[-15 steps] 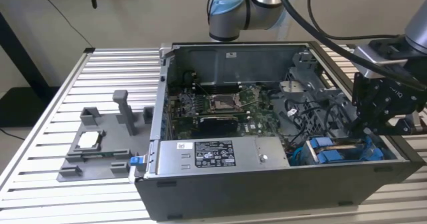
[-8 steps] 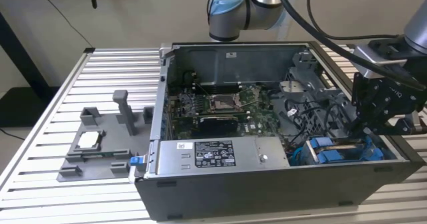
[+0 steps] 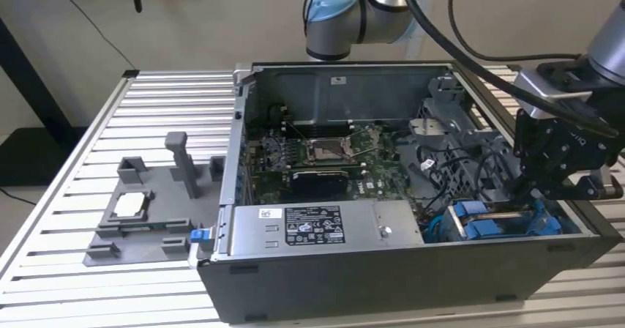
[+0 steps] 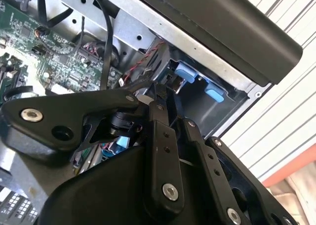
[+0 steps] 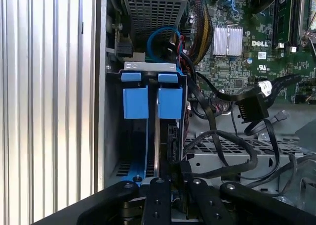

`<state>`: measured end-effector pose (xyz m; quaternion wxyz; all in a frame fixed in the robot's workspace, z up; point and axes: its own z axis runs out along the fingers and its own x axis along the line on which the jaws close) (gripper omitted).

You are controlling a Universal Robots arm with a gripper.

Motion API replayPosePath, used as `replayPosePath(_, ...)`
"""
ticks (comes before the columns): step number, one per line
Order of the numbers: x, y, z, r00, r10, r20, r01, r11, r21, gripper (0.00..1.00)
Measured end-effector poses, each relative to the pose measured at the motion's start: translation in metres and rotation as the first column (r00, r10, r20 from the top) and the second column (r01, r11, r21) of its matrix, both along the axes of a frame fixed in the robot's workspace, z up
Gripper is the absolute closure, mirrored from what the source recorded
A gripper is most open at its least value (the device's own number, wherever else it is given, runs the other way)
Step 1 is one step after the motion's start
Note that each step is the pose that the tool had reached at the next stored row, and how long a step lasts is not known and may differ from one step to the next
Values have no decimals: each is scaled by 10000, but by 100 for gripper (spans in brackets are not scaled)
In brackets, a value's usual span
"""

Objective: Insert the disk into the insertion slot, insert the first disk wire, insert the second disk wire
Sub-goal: 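Insert the first disk wire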

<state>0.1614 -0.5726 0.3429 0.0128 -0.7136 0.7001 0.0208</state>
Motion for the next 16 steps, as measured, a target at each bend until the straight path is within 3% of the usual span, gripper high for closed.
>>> replayPosePath(16, 0, 25, -40, 10000, 0, 1, 0, 10000, 14, 81)
